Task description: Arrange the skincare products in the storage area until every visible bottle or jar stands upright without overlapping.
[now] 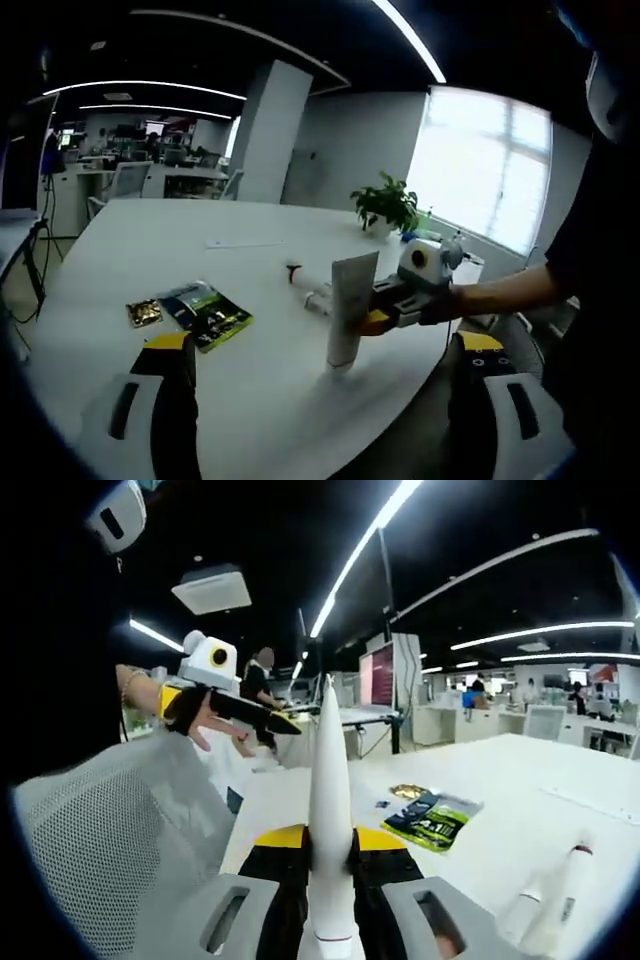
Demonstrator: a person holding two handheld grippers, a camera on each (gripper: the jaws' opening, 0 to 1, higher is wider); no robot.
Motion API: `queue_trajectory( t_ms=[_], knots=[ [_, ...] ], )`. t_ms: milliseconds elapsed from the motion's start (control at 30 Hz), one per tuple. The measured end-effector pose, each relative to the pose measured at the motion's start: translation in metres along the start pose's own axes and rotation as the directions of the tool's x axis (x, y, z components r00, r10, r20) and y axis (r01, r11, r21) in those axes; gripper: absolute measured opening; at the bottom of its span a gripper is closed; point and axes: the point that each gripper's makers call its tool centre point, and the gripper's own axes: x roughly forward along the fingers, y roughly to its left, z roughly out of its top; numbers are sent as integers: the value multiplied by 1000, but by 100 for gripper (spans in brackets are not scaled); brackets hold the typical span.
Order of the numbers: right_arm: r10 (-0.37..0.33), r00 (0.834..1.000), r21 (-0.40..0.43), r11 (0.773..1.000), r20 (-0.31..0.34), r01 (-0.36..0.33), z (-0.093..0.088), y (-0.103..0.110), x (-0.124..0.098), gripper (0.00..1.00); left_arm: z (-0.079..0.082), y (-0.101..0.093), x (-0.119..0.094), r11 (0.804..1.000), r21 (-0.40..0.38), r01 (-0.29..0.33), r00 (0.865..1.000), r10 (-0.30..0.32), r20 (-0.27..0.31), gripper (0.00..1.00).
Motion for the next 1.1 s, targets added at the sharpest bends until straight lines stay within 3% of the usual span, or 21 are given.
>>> queue_trajectory(
  t_ms=[300,1100],
  knots=[
    [12,1000,9,1000,15,-12,2,1,-3,6,-3,-3,0,1000,0,4,1000,-4,-7,99],
    [73,993,2,997,-95,-73,-7,5,-19,9,-9,-8,0,1000,-10,-9,1000,9,-7,98]
  ],
)
